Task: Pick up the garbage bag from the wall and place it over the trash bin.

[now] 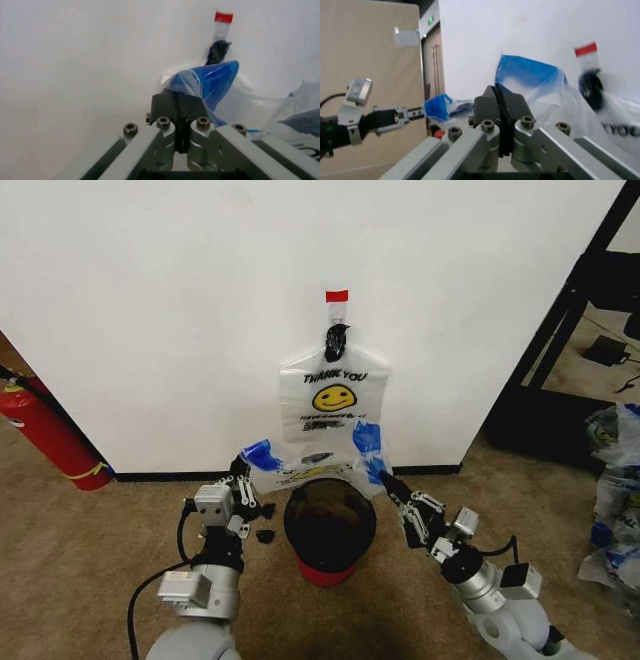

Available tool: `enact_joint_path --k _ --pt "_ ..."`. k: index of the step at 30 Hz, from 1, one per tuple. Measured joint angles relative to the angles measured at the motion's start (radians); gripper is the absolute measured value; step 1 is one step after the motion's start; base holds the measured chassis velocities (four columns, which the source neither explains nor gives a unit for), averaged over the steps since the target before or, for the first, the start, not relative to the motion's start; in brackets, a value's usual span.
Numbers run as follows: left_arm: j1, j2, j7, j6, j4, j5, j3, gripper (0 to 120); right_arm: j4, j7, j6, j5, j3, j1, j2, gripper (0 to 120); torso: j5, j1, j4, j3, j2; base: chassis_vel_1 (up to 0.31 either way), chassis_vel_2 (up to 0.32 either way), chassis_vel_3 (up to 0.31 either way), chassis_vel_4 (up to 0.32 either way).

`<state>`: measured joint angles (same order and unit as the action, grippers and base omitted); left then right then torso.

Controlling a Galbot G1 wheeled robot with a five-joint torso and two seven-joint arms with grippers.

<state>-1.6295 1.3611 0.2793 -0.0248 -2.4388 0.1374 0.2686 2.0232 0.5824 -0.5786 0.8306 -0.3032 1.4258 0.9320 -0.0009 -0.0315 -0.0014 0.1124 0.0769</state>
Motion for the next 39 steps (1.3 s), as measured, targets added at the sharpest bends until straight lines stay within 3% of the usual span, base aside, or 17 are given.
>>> enact_joint_path --k 5,13,18,28,34,39 --pt "-0.023 -0.002 -0.001 -0.004 -0.043 0.03 0.003 0 0.037 0.009 0.003 0.003 -0.014 0.025 0.008 0 0.0001 0.0 0.0 0.0 0.0 0.0 0.0 0.0 0.0" --pt "-0.05 0.009 0.001 0.013 -0.018 0.035 -0.01 0 -0.007 0.036 -0.008 -0.017 -0.031 0.027 0.022 0 0.0002 0.0 -0.0001 0.0 0.0 0.0 0.0 0.0 0.0" --pt "-0.051 0.04 0.016 0.061 0.096 0.086 -0.058 0 -0.11 0.053 -0.041 -0.056 -0.047 -0.009 0.031 0 0.0002 0.0 0.0 0.0 0.0 0.0 0.0 0.0 0.0" --pt "-0.011 0.066 0.027 0.065 0.221 0.196 -0.09 0 -0.223 0.071 -0.081 -0.099 -0.068 -0.05 0.053 0 0.0003 0.0 0.0 0.0 0.0 0.0 0.0 0.0 0.0" --pt "0.007 0.068 0.025 0.075 0.272 0.18 -0.084 0 -0.266 0.08 -0.089 -0.104 -0.062 -0.05 0.06 0 0.0 0.0 -0.0001 0.0 0.0 0.0 0.0 0.0 0.0" --pt "0.028 0.057 0.024 0.125 0.404 0.07 -0.078 0 -0.43 0.086 -0.155 -0.201 0.024 -0.056 0.093 0 0.0001 0.0 0.0 0.0 0.0 0.0 0.0 0.0 0.0"
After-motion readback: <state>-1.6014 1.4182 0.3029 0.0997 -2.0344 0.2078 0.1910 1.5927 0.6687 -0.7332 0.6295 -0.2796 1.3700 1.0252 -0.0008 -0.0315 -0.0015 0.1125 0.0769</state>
